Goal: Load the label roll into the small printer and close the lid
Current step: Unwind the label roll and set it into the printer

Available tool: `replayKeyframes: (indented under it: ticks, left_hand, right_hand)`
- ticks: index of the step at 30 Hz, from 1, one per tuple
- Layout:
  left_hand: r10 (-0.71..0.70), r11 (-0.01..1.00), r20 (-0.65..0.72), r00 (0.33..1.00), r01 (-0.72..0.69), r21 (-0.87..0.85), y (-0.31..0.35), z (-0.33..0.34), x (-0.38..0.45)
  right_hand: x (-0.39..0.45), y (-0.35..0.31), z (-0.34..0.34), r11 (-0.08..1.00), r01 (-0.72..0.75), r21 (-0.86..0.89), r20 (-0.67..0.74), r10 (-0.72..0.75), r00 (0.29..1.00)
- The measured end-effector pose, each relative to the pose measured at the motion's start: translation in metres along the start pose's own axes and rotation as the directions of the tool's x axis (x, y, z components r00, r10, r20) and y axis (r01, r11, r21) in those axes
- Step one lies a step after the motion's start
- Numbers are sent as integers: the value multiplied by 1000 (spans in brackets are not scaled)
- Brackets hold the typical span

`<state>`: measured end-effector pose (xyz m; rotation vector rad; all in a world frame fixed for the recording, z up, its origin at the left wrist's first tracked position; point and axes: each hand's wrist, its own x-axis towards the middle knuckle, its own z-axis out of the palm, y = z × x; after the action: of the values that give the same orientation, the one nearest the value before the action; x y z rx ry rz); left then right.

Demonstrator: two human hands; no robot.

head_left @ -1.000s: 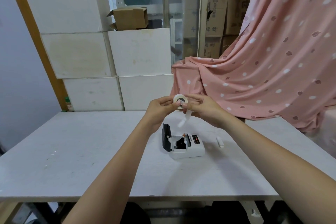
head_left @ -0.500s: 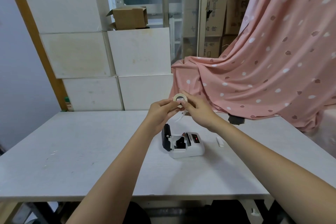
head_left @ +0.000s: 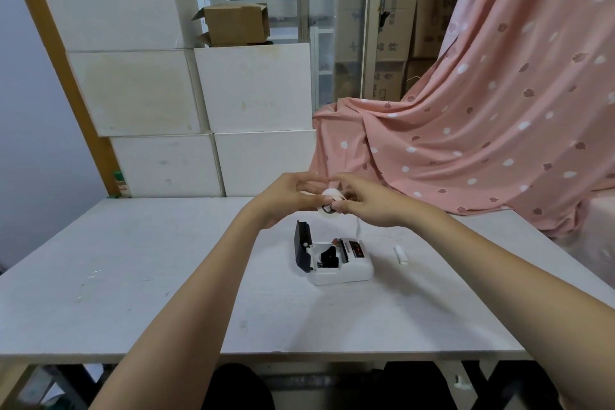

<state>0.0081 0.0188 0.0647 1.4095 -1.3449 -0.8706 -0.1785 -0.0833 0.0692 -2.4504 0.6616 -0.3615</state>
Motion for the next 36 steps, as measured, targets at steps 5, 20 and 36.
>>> replayKeyframes:
  ticks: [5,20,36]
  left_hand:
    - [92,996,8,996,-92,-22,-4,5,-3]
    - [47,962,-33,998,-37,269,-10,3,-11]
    - [317,866,-549,774,1,500,-68,15,-72]
  right_hand:
    - [-4,7,2,953,-52,298,-46,69,997]
    - [8,28,4,985,-103,136,47,97,994]
    - [11,40,13,986,-12,-169,85,27,996]
